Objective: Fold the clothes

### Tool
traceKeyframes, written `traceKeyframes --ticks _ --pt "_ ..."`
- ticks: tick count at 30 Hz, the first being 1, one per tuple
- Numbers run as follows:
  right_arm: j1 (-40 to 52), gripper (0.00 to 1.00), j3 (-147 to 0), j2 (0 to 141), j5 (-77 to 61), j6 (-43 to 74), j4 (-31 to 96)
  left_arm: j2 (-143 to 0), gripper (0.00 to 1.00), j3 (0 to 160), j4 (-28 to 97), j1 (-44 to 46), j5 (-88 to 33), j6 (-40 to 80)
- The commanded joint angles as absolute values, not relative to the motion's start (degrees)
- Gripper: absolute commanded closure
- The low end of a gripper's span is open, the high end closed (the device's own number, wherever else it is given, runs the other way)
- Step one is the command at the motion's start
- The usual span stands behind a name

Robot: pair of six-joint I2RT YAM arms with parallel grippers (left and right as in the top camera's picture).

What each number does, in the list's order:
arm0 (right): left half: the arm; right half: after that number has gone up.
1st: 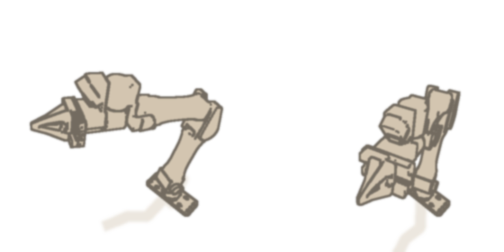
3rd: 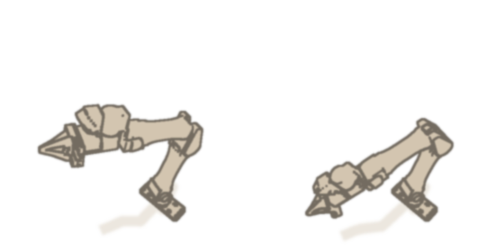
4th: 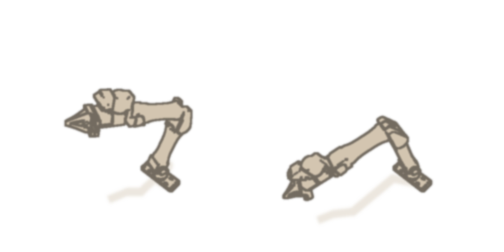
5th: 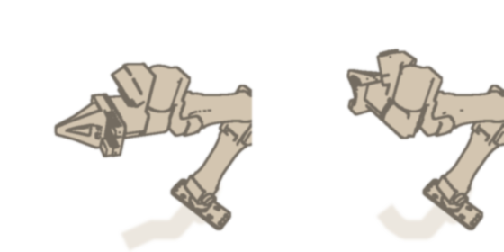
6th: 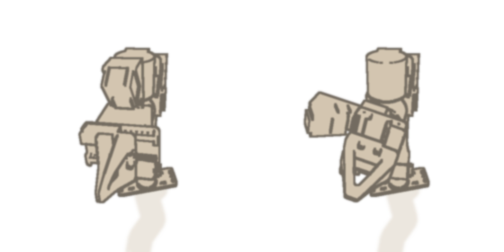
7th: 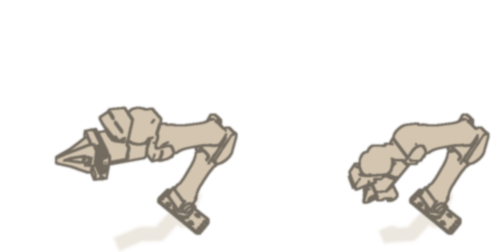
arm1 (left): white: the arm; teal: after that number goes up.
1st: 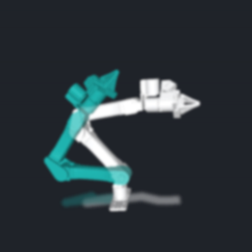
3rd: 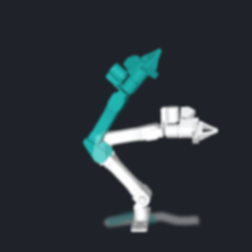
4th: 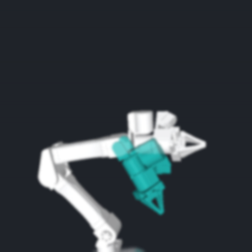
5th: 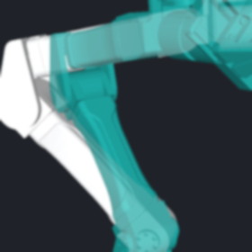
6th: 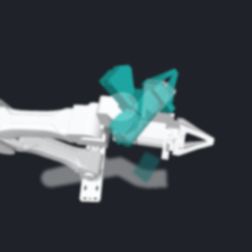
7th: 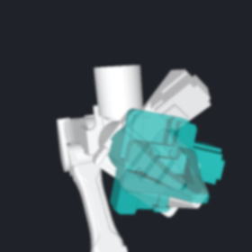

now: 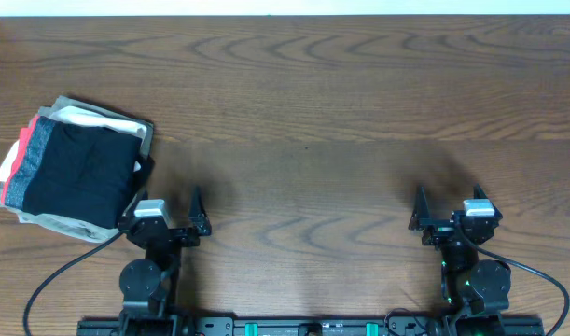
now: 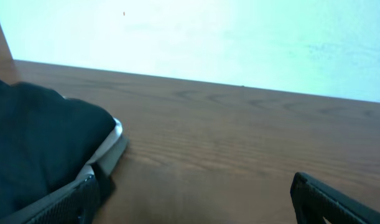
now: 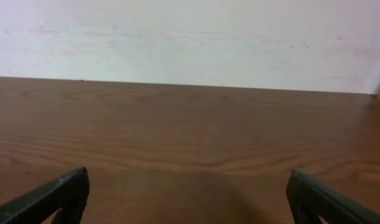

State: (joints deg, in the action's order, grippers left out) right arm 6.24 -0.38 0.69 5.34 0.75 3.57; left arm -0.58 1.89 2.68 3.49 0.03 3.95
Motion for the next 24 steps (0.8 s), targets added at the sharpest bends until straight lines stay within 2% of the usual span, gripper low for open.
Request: traceKeyframes --ticks 1,24 --pt "7.14 0.01 -0.30 0.30 4.93 -0.08 3.86 -0.05 0.02 0.23 2.66 3.68 0.93 1.87" --pt "7.16 0.01 -0.30 0.30 4.91 -0.08 3.86 -0.23 0.02 0.23 4.03 3.73 0.89 1.93"
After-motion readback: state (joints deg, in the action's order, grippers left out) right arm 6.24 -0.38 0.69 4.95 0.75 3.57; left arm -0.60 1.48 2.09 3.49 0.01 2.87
